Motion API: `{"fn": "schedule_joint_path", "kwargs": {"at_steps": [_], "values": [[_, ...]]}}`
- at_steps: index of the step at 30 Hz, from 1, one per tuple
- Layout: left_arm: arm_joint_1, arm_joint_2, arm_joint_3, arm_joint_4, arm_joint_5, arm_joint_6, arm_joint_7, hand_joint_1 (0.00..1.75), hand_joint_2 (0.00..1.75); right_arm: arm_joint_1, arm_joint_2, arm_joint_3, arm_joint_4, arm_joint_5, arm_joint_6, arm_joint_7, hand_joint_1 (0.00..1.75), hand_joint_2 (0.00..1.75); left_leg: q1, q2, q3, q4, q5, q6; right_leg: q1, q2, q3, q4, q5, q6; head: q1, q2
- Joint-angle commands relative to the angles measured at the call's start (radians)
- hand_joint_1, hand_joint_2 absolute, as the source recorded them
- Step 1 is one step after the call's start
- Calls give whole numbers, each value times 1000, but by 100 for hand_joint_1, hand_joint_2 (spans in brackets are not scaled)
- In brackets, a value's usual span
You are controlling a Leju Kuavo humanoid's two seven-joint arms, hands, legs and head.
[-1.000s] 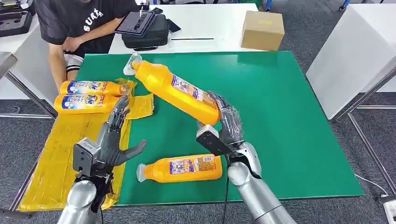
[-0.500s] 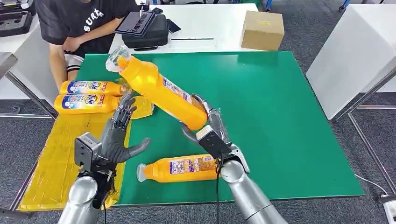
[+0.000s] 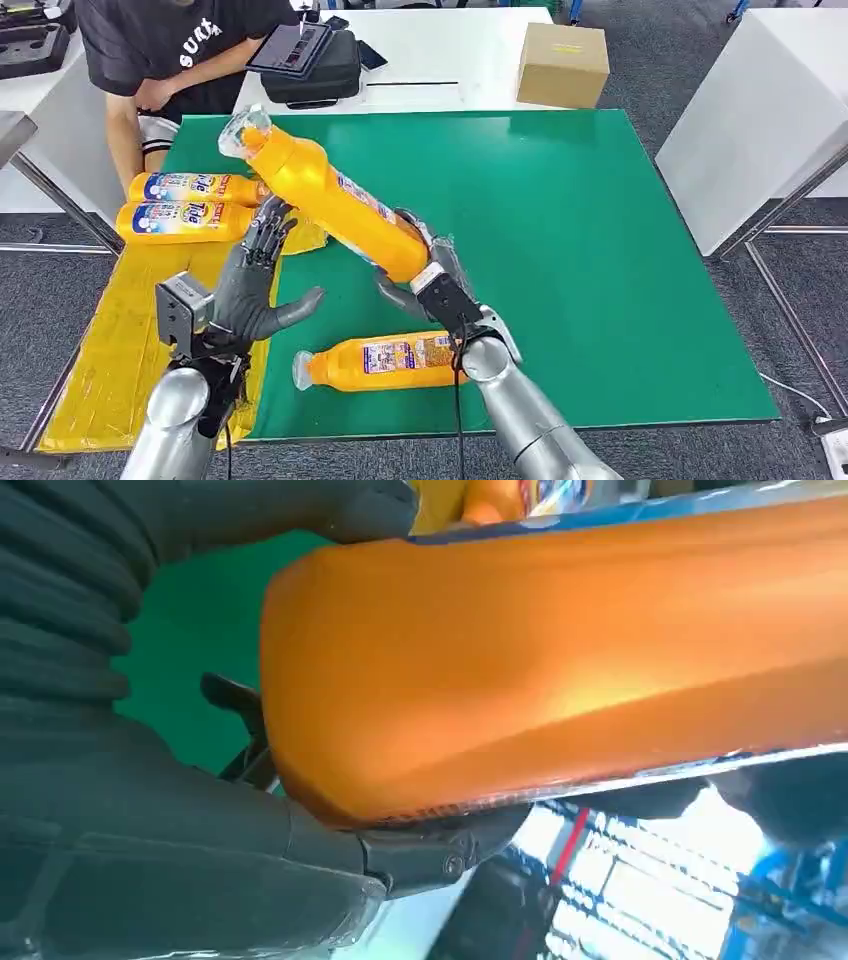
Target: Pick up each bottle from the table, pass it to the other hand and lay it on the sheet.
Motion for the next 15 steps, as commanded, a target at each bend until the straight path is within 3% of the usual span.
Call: {"fn": "schedule_joint_path", "kwargs": {"at_steps": [1,15], "values": [[-77,3,-28,102,58,-45,41,0,175,-101,8,0,192,-49,65,-28,175,175,1,-1,2,0,0,-1,2,-2,3,-1,0,-4,0,0],[-118,0,-39,137,83,-66,58,0,175,-104,8,-1,197,-60,83,-45,175,175,1,-1,1,0,0,-1,1,-2,1,0,0,-3,0,0]]}}
